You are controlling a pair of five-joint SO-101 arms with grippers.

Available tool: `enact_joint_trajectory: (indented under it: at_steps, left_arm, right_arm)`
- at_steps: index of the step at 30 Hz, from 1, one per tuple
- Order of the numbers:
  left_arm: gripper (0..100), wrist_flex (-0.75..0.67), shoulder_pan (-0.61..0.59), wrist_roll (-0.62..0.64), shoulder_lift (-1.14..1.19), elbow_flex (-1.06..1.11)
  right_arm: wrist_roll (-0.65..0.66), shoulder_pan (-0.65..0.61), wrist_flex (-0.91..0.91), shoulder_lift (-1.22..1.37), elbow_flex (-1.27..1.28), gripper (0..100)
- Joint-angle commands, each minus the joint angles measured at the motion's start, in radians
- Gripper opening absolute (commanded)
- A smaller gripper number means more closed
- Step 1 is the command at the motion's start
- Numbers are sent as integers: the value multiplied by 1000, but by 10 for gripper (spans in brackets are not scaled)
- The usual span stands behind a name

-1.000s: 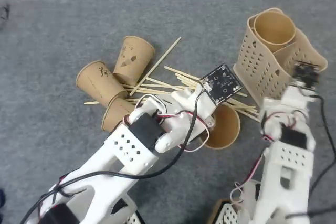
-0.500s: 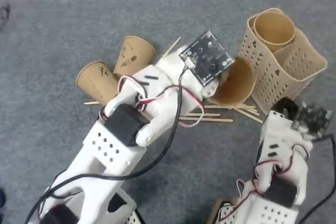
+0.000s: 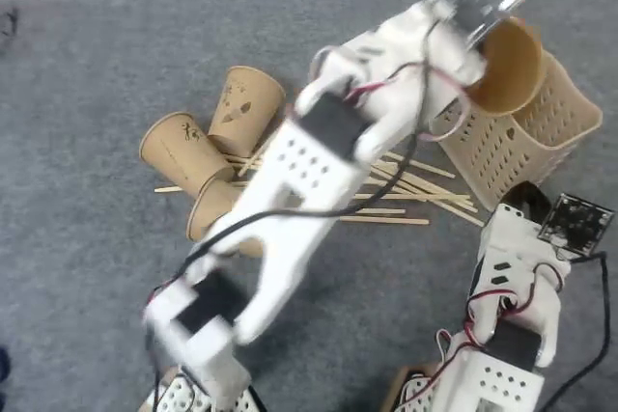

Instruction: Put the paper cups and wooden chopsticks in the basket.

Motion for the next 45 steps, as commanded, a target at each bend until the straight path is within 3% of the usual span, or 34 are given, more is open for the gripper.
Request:
enact_joint_trajectory:
  at_steps: [1,4,7,20,26,29,34,42,45]
  left_arm:
    - [10,52,17,77,345,-717]
    - [10,40,18,84,534,-969]
    - [10,31,21,81,608,-1050]
    - [11,-41,-9,91,632,-825]
    - [12,-37,-57,183,631,-743]
    - [15,-2,-60,247,621,-750]
    - [118,77,-40,290,626,-814]
    - [133,49,-57,252,634,-812]
    - [133,121,-63,238,617,-826]
  right_arm:
    - [-2,7,-21,-33,0,7]
    - [3,5,-22,-62,18,7]
    - [25,-16,-28,-70,31,7]
    - [60,-38,-41,-70,35,7]
    - [60,-38,-39,-70,34,7]
    - [60,-38,-39,-70,34,7]
    - [60,-38,-39,-70,34,7]
    - [60,-38,-39,-70,34,7]
    - [60,-38,-47,-70,41,7]
